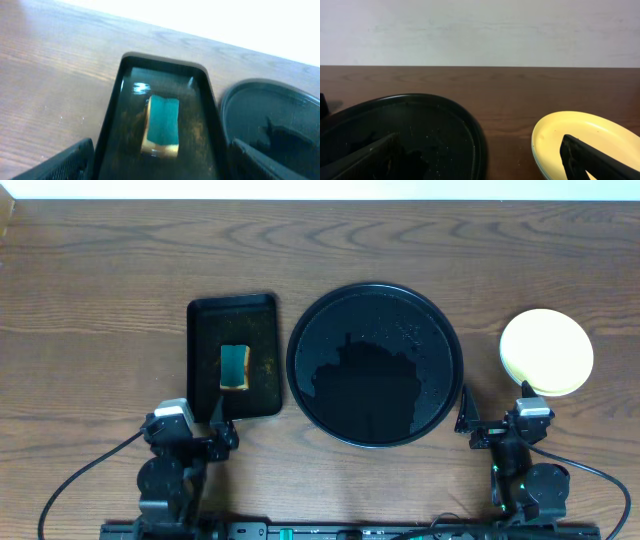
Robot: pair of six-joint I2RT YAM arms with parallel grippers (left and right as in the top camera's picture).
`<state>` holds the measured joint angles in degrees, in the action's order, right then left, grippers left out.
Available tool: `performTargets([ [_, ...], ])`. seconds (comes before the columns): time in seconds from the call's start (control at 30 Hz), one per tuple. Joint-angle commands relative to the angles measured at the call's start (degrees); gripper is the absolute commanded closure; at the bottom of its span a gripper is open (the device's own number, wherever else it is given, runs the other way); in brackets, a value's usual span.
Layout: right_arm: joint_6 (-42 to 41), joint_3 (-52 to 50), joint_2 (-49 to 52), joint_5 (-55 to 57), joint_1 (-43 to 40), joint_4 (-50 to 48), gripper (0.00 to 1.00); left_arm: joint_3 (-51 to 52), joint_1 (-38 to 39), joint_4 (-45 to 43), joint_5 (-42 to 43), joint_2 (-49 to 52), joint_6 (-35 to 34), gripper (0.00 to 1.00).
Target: Clean dirty plates on tray and stack at the side
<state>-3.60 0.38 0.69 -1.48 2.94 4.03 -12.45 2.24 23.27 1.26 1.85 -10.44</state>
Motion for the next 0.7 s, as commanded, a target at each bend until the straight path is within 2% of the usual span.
performTargets([
  [0.0, 0.7, -0.1, -0.4, 0.0, -0.1, 0.2, 0.01, 5.6, -0.3, -11.2, -0.5, -1.7, 1.2, 0.15],
  [0.1, 0.7, -0.1, -0.4, 0.0, -0.1, 0.2, 0.01, 9.7, -0.3, -22.1, -0.5, -1.7, 4.6, 0.15],
  [0.17, 0.7, -0.1, -0.4, 0.0, -0.1, 0.2, 0.01, 12.0, -0.3, -25.9, -0.4, -1.7, 5.3, 0.15],
  [0.3, 0.7, -0.1, -0.4, 0.0, -0.1, 0.2, 0.01, 12.2, -0.3, -18.8, -0.3, -1.7, 5.3, 0.15],
  [0.67, 0.7, -0.1, -0.4, 0.0, -0.1, 0.2, 0.01, 12.2, -0.3, -19.2, -0.5, -1.6, 5.3, 0.15],
])
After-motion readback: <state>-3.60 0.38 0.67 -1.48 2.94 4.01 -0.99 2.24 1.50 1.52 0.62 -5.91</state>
